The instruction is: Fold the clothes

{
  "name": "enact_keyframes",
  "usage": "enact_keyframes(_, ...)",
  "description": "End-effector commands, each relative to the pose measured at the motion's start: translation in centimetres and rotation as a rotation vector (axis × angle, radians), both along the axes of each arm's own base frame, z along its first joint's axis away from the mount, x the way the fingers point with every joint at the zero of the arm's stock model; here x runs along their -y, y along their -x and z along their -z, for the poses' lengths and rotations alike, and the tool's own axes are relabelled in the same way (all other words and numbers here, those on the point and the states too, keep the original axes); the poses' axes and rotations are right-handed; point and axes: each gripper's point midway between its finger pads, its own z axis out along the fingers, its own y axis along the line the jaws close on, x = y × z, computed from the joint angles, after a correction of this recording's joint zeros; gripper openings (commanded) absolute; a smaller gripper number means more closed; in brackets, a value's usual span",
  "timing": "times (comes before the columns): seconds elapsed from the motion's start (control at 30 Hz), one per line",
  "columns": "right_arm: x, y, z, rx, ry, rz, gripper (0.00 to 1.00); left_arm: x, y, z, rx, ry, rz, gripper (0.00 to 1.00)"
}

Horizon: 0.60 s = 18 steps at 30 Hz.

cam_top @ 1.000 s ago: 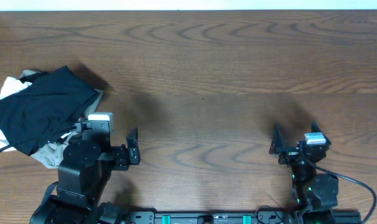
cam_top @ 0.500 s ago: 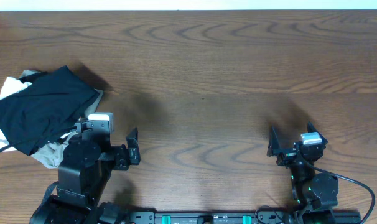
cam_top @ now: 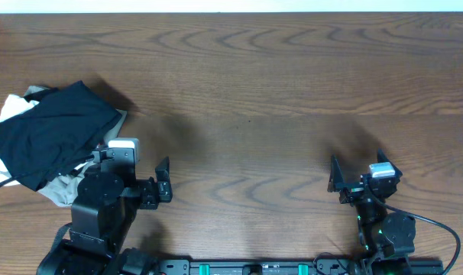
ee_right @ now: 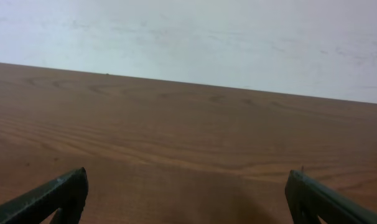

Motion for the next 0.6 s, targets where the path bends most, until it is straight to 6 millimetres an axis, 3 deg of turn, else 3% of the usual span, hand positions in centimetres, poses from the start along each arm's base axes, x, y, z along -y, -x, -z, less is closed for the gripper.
enact_keyframes(0.0, 0.1, 0.0, 0.0, 0.003, 0.017, -0.002, 0.99, -0.4, 0.2, 0.1, -0.003, -0.006, -0.019, 0.98)
enact_keyframes(0.2, 0.1, 0.0, 0.0, 0.003, 0.017, -0.002, 0.99, -3.7, 1.2, 0.8, 0.001, -0.008, -0.162, 0.98)
enact_keyframes(0.37, 0.1, 0.0, 0.0, 0.003, 0.017, -0.002, 0.99, -6.2, 1.8, 3.6, 0.048, 0.000, -0.293, 0.98)
enact_keyframes(0.57, 0.1, 0.0, 0.0, 0.003, 0.017, -0.002, 0.99, -7.3, 0.7, 6.4, 0.216, 0.023, -0.344, 0.98)
